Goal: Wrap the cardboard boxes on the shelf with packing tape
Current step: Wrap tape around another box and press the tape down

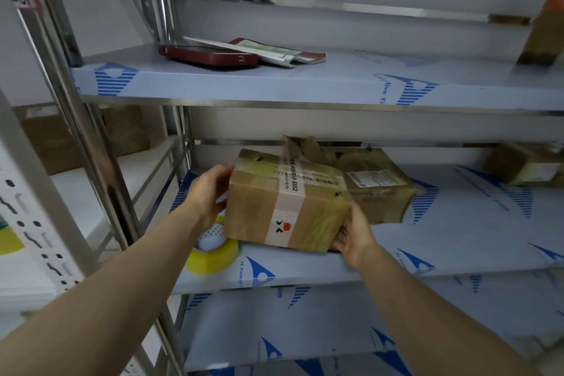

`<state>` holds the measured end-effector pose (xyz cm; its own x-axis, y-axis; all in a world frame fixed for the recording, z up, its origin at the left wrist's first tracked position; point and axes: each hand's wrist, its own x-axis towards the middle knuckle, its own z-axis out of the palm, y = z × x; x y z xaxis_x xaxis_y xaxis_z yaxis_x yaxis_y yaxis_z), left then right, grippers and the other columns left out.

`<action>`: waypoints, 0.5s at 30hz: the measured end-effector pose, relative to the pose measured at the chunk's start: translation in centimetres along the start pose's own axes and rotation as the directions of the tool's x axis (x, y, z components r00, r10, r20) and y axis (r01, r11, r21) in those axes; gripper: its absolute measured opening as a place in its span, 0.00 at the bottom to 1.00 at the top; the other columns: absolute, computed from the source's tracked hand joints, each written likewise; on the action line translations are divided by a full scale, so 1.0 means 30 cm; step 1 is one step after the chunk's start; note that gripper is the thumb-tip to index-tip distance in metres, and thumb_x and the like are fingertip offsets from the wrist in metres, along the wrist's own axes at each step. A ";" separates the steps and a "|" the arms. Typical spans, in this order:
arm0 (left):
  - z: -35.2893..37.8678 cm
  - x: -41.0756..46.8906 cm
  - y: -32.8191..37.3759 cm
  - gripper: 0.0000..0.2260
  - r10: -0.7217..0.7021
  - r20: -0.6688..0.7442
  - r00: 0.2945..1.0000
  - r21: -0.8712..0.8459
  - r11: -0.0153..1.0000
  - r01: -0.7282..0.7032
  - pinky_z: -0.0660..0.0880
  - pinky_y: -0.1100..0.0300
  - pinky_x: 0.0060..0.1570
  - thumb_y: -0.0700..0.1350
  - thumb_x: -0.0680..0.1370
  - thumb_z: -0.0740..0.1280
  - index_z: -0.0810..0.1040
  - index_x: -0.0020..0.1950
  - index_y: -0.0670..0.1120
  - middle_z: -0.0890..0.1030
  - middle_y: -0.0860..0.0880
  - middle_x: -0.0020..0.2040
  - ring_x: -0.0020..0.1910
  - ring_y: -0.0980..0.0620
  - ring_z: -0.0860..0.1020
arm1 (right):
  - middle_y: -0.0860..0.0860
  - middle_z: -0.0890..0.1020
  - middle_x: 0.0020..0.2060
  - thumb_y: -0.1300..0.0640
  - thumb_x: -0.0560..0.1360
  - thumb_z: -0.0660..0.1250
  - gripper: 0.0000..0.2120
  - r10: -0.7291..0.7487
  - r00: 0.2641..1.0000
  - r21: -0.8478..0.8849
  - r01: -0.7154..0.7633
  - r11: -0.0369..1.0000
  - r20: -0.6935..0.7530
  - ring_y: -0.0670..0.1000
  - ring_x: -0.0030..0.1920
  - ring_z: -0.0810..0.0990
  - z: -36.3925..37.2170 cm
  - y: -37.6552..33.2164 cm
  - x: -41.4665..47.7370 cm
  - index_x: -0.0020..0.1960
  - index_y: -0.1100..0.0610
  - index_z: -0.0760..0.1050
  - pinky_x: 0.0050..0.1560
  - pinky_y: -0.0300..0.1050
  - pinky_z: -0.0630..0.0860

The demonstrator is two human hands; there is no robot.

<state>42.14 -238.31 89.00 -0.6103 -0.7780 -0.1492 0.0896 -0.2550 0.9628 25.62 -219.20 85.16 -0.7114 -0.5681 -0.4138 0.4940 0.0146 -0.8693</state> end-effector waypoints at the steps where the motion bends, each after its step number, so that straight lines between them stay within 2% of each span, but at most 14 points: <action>1: 0.003 0.006 -0.002 0.16 -0.006 0.001 1.000 0.012 1.000 0.006 0.73 0.56 0.45 0.52 0.77 0.65 0.78 0.59 0.43 0.82 0.46 0.49 0.48 0.49 0.79 | 0.51 0.80 0.49 0.38 0.77 0.58 0.19 -0.028 1.000 -0.011 0.028 1.000 0.001 0.52 0.50 0.78 0.005 -0.007 -0.010 0.56 0.52 0.75 0.46 0.48 0.76; 4: 0.043 0.004 -0.004 0.21 -0.046 -0.024 0.999 0.132 0.990 0.048 0.71 0.46 0.58 0.56 0.73 0.69 0.75 0.62 0.48 0.79 0.46 0.57 0.57 0.47 0.75 | 0.51 0.80 0.53 0.41 0.79 0.56 0.19 -0.101 0.995 -0.037 0.100 0.994 -0.017 0.50 0.53 0.78 -0.005 -0.032 -0.010 0.60 0.53 0.74 0.50 0.45 0.74; 6: 0.067 -0.011 -0.003 0.18 -0.087 -0.065 0.994 0.164 0.982 0.097 0.71 0.43 0.59 0.57 0.74 0.67 0.72 0.61 0.51 0.77 0.46 0.55 0.55 0.46 0.74 | 0.52 0.82 0.55 0.42 0.79 0.58 0.21 -0.160 0.982 -0.117 0.148 0.982 -0.100 0.52 0.52 0.79 -0.016 -0.043 0.003 0.59 0.56 0.77 0.52 0.46 0.74; 7: 0.077 -0.020 0.001 0.17 -0.111 -0.076 0.991 0.189 0.974 0.124 0.71 0.44 0.58 0.58 0.75 0.65 0.70 0.60 0.51 0.76 0.46 0.54 0.53 0.46 0.74 | 0.54 0.83 0.53 0.42 0.78 0.59 0.21 -0.199 0.965 -0.184 0.167 0.969 -0.171 0.53 0.50 0.80 -0.024 -0.048 0.008 0.56 0.57 0.78 0.51 0.48 0.76; 9: 0.095 -0.036 0.010 0.17 -0.200 -0.063 0.978 0.276 0.938 0.209 0.71 0.44 0.58 0.60 0.76 0.61 0.70 0.56 0.49 0.75 0.45 0.53 0.53 0.43 0.74 | 0.58 0.82 0.52 0.41 0.78 0.57 0.21 -0.283 0.905 -0.361 0.161 0.918 -0.316 0.57 0.51 0.80 -0.051 -0.055 0.011 0.49 0.58 0.78 0.57 0.53 0.75; 11: 0.119 -0.050 0.014 0.17 -0.308 -0.024 0.951 0.344 0.891 0.297 0.72 0.45 0.54 0.61 0.76 0.59 0.71 0.50 0.48 0.75 0.42 0.51 0.51 0.42 0.74 | 0.60 0.80 0.56 0.40 0.80 0.53 0.24 -0.349 0.857 -0.509 0.122 0.852 -0.380 0.60 0.55 0.78 -0.086 -0.062 -0.001 0.53 0.59 0.77 0.61 0.54 0.72; 13: 0.141 -0.064 0.015 0.18 -0.393 0.002 0.920 0.433 0.830 0.353 0.75 0.51 0.46 0.60 0.77 0.58 0.71 0.48 0.45 0.77 0.41 0.47 0.46 0.43 0.77 | 0.63 0.77 0.60 0.40 0.81 0.49 0.30 -0.369 0.848 -0.626 0.058 0.777 -0.379 0.61 0.60 0.75 -0.123 -0.063 -0.014 0.62 0.63 0.74 0.61 0.52 0.68; 15: 0.166 -0.075 0.004 0.20 -0.444 0.026 0.896 0.554 0.752 0.357 0.76 0.57 0.36 0.61 0.78 0.56 0.72 0.48 0.44 0.78 0.42 0.41 0.40 0.45 0.78 | 0.63 0.77 0.60 0.39 0.81 0.46 0.33 -0.363 0.851 -0.697 -0.006 0.717 -0.380 0.61 0.60 0.75 -0.166 -0.049 -0.013 0.63 0.65 0.74 0.59 0.52 0.69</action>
<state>39.59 -233.74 90.59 -0.6072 -0.5683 -0.5553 -0.5866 -0.1507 0.7957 22.69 -214.89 85.25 -0.9745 -0.1756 -0.1397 0.0101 0.5878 -0.8089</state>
